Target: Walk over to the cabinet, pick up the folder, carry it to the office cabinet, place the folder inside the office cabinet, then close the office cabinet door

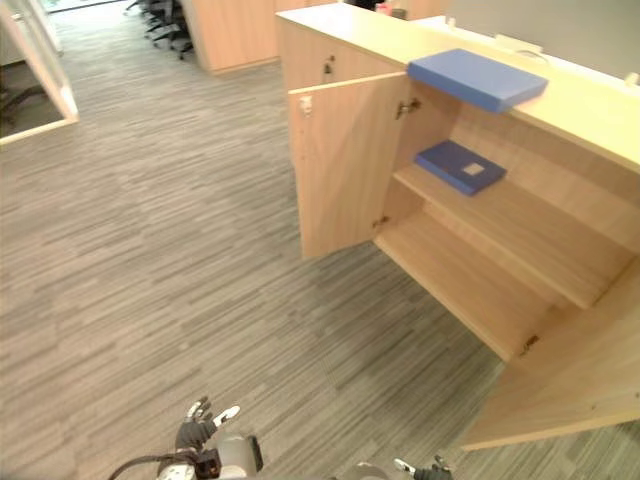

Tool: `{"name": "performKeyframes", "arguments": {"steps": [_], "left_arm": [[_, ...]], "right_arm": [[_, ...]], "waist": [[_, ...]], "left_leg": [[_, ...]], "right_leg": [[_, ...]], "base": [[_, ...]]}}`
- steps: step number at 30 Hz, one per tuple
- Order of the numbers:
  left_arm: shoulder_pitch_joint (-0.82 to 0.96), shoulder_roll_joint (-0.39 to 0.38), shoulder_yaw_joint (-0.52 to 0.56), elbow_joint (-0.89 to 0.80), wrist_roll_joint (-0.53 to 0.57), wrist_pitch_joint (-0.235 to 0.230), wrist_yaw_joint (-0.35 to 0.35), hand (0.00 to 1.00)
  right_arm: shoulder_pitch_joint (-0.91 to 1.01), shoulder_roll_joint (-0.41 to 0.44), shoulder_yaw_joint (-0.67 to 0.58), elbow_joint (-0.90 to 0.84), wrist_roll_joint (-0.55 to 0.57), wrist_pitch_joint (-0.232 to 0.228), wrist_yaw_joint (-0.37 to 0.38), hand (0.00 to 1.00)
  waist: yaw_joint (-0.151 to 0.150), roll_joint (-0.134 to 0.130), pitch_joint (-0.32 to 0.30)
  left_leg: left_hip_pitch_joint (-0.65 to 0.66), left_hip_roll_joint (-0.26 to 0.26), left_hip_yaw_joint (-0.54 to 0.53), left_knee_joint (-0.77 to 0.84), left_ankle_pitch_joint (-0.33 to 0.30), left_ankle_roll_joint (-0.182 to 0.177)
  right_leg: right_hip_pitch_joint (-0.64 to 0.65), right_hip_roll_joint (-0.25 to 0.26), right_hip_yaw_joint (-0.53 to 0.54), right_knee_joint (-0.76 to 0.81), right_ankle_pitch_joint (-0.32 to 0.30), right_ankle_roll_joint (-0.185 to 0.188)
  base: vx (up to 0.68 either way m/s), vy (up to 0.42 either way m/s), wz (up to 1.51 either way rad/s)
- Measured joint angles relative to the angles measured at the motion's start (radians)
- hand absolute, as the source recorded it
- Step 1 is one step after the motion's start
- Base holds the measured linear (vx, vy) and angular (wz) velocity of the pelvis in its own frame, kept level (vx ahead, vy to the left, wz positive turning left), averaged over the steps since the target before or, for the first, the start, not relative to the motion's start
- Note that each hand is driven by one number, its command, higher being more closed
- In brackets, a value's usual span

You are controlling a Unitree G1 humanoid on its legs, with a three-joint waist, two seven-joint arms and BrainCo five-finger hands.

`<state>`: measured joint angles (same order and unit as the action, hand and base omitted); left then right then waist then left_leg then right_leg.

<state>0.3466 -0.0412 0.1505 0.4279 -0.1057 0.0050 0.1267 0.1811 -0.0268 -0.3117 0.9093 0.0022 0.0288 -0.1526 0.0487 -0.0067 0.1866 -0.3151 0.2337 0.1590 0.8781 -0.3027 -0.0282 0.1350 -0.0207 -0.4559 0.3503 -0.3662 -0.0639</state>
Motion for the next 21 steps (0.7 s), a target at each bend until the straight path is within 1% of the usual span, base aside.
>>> {"name": "performKeyframes", "arguments": {"steps": [1, 2, 3, 4, 5, 6, 7, 8, 9, 10, 11, 12, 13, 14, 15, 16, 17, 18, 19, 20, 21], "left_arm": [[0.003, -0.011, 0.024, -0.006, -0.009, -0.004, 0.006, 0.00], [0.002, -0.011, 0.034, -0.005, -0.015, -0.006, 0.018, 0.00], [0.003, -0.011, 0.036, -0.005, -0.017, -0.007, 0.025, 0.00], [0.003, -0.012, 0.036, -0.001, -0.018, -0.008, 0.035, 0.00], [0.004, -0.014, 0.038, 0.014, -0.019, -0.014, 0.042, 0.00], [0.000, -0.014, 0.044, 0.023, -0.022, -0.017, 0.044, 0.00], [-0.030, -0.004, 0.066, 0.046, -0.021, -0.018, 0.047, 0.00], [-0.032, -0.007, 0.068, 0.057, -0.022, -0.023, 0.051, 0.00], [-0.034, -0.010, 0.072, 0.064, -0.021, -0.023, 0.053, 0.00], [-0.034, -0.010, 0.072, 0.078, -0.021, -0.024, 0.053, 0.00], [-0.033, -0.006, 0.070, 0.091, -0.020, -0.024, 0.053, 0.00], [-0.033, 0.001, 0.063, 0.111, -0.017, -0.024, 0.052, 0.00], [-0.034, 0.013, 0.052, 0.128, -0.012, -0.023, 0.049, 0.00], [-0.036, 0.020, 0.049, 0.134, -0.007, -0.022, 0.043, 0.00], [-0.040, 0.026, 0.045, 0.144, -0.002, -0.022, 0.041, 0.00], [-0.044, 0.030, 0.039, 0.159, 0.002, -0.019, 0.040, 0.00], [-0.048, 0.029, 0.034, 0.161, 0.002, -0.017, 0.039, 0.00], [-0.058, 0.026, 0.025, 0.161, 0.003, -0.016, 0.039, 0.00], [-0.063, 0.024, 0.024, 0.161, 0.003, -0.015, 0.039, 0.00], [-0.078, 0.023, 0.020, 0.161, 0.002, -0.012, 0.038, 0.00], [-0.093, 0.024, 0.016, 0.161, 0.005, -0.012, 0.037, 0.00]], "right_arm": [[-0.011, -0.004, 0.021, 0.001, 0.000, 0.000, -0.005, 0.00], [-0.024, -0.007, 0.032, 0.011, 0.000, -0.005, -0.008, 0.00], [-0.028, -0.007, 0.032, 0.019, 0.000, -0.007, -0.008, 0.00], [-0.031, -0.010, 0.029, 0.037, 0.000, -0.011, -0.008, 0.00], [-0.028, -0.010, 0.027, 0.042, -0.004, -0.011, -0.007, 0.00], [-0.029, -0.008, 0.024, 0.052, -0.006, -0.011, -0.007, 0.00], [-0.036, 0.012, 0.017, 0.065, -0.012, -0.011, -0.003, 0.00], [-0.053, 0.014, 0.016, 0.065, -0.023, -0.011, 0.006, 0.00], [-0.058, 0.015, 0.016, 0.065, -0.023, -0.011, 0.009, 0.00], [-0.064, 0.017, 0.006, 0.065, -0.023, -0.008, 0.019, 0.00], [-0.063, 0.022, -0.016, 0.064, -0.018, -0.010, 0.028, 0.00], [-0.063, 0.020, -0.024, 0.055, -0.017, -0.016, 0.029, 0.00], [-0.064, 0.020, -0.022, 0.043, -0.018, -0.020, 0.032, 0.00], [-0.064, 0.022, -0.020, 0.038, -0.019, -0.023, 0.032, 0.00], [-0.064, 0.024, -0.018, 0.037, -0.020, -0.026, 0.033, 0.00], [-0.064, 0.027, -0.017, 0.034, -0.020, -0.030, 0.034, 0.00], [-0.065, 0.030, -0.013, 0.026, -0.021, -0.035, 0.035, 0.00], [-0.069, 0.031, -0.011, 0.015, -0.021, -0.040, 0.036, 0.00], [-0.072, 0.032, -0.010, 0.006, -0.021, -0.042, 0.037, 0.00], [-0.072, 0.038, -0.009, -0.016, -0.021, -0.044, 0.037, 0.00], [-0.070, 0.039, -0.008, -0.030, -0.021, -0.047, 0.037, 0.00]], "waist": [[0.005, -0.004, 0.002], [0.008, -0.010, 0.005], [0.010, -0.013, 0.005], [0.012, -0.011, 0.002], [0.016, -0.009, -0.012], [0.021, -0.018, -0.019], [0.023, -0.052, -0.038], [0.027, -0.053, -0.039], [0.028, -0.053, -0.039], [0.030, -0.050, -0.037], [0.024, -0.044, -0.037], [0.007, -0.034, -0.044], [-0.014, -0.032, -0.052], [-0.021, -0.030, -0.055], [-0.024, -0.033, -0.055], [-0.024, -0.037, -0.052], [-0.022, -0.037, -0.050], [-0.024, -0.035, -0.042], [-0.024, -0.034, -0.032], [-0.027, -0.038, -0.011], [-0.033, -0.042, -0.002]], "left_leg": [[-0.020, -0.049, -0.089, -0.152, 0.010, -0.016], [-0.024, -0.094, -0.180, -0.291, 0.036, -0.049], [-0.022, -0.114, -0.222, -0.350, 0.052, -0.057], [-0.012, -0.149, -0.294, -0.441, 0.102, -0.063], [-0.003, -0.174, -0.320, -0.481, 0.215, -0.093], [0.007, -0.189, -0.308, -0.477, 0.252, -0.107], [0.009, -0.229, -0.247, -0.454, 0.236, -0.064], [0.036, -0.243, -0.191, -0.447, 0.201, -0.022], [0.062, -0.255, -0.163, -0.452, 0.190, -0.006], [0.143, -0.278, -0.123, -0.496, 0.178, 0.017], [0.207, -0.297, -0.100, -0.534, 0.168, 0.033], [0.251, -0.315, -0.089, -0.563, 0.161, 0.046], [0.302, -0.327, -0.079, -0.607, 0.154, 0.058], [0.338, -0.327, -0.069, -0.641, 0.145, 0.073], [0.368, -0.327, -0.057, -0.664, 0.135, 0.087], [0.389, -0.327, -0.047, -0.675, 0.132, 0.091], [0.406, -0.326, -0.032, -0.687, 0.130, 0.092], [0.423, -0.321, -0.013, -0.695, 0.119, 0.097], [0.438, -0.318, -0.003, -0.699, 0.108, 0.099], [0.466, -0.318, 0.013, -0.699, 0.087, 0.098], [0.481, -0.318, 0.022, -0.691, 0.059, 0.096]], "right_leg": [[0.008, -0.021, 0.048, -0.014, 0.001, 0.027], [0.023, -0.049, 0.085, -0.028, 0.003, 0.068], [0.032, -0.063, 0.103, -0.033, 0.004, 0.087], [0.056, -0.092, 0.129, -0.051, 0.004, 0.131], [0.078, -0.125, 0.151, -0.065, 0.005, 0.176], [0.081, -0.153, 0.167, -0.064, 0.010, 0.199], [0.061, -0.228, 0.178, -0.046, 0.047, 0.257], [0.028, -0.276, 0.196, 0.011, 0.108, 0.252], [0.012, -0.308, 0.197, 0.060, 0.143, 0.230], [-0.042, -0.380, 0.195, 0.213, 0.207, 0.130], [-0.085, -0.440, 0.174, 0.331, 0.225, 0.058], [-0.117, -0.488, 0.132, 0.431, 0.210, 0.006], [-0.156, -0.520, 0.094, 0.516, 0.198, -0.014], [-0.180, -0.517, 0.071, 0.548, 0.197, -0.013], [-0.206, -0.504, 0.050, 0.564, 0.187, 0.005], [-0.234, -0.486, 0.040, 0.573, 0.166, 0.038], [-0.283, -0.443, 0.036, 0.588, 0.145, 0.071], [-0.336, -0.392, 0.024, 0.606, 0.119, 0.081], [-0.355, -0.364, 0.014, 0.610, 0.105, 0.086], [-0.385, -0.321, -0.016, 0.606, 0.082, 0.086], [-0.412, -0.291, -0.054, 0.583, 0.075, 0.081]], "base": [[0.41, 0.272, -1.13], [0.41, 0.272, -1.12], [0.47, 0.377, -1.01], [0.53, 0.453, -0.87], [0.64, 0.565, -0.89], [0.54, 0.484, -0.75], [0.52, 0.494, -0.92], [0.49, 0.489, -0.91], [0.47, 0.520, -1.17], [0.35, 0.413, -1.01], [0.38, 0.489, -0.90], [0.30, 0.437, -0.49], [0.29, 0.470, -0.24], [0.20, 0.348, -0.21], [0.18, 0.283, -0.24], [0.19, 0.211, -0.38], [0.23, 0.195, -0.55], [0.18, 0.123, -0.58], [0.16, 0.089, -0.59], [0.14, 0.044, -0.47], [0.12, 0.022, -0.35]]}}
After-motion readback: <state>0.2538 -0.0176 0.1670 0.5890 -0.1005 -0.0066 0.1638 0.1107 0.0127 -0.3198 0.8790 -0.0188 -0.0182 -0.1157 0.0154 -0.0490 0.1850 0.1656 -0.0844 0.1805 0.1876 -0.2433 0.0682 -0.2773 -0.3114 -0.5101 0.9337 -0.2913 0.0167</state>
